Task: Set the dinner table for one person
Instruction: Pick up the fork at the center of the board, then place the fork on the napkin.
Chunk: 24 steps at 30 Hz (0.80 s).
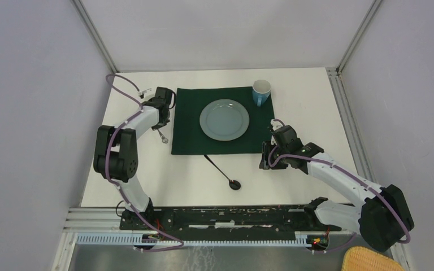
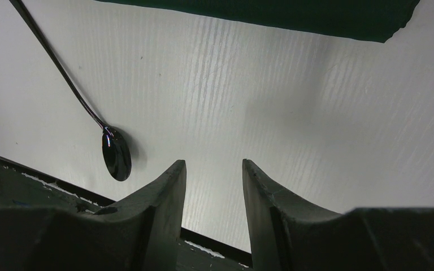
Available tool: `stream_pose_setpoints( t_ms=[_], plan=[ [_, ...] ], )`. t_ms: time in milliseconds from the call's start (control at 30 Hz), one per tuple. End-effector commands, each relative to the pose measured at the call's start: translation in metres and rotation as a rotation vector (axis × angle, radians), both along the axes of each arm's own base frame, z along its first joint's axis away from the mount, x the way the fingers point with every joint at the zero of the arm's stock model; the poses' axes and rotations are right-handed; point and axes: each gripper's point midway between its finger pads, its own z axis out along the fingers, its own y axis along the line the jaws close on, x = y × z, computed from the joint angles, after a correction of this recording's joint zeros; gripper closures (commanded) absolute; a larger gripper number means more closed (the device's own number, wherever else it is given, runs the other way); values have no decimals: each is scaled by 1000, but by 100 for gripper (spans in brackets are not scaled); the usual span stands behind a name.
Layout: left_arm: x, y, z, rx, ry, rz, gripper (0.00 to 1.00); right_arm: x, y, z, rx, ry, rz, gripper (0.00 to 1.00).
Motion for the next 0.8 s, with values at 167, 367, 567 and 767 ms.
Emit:
stream_pose_setpoints(
  t_ms=[167,367,567,767],
  plan=[
    [40,-51,30,39,-55,-294,98,7,4,3,24,-26,-14,53],
    [54,-95,36,61,-61,-427,98,7,2,4,20,-29,-22,53],
    [62,-122,24,44,-47,-512,98,5,-2,6,9,-31,-30,53],
    [66,-136,7,18,-30,-547,98,4,-6,7,-3,-33,-43,53]
  ],
)
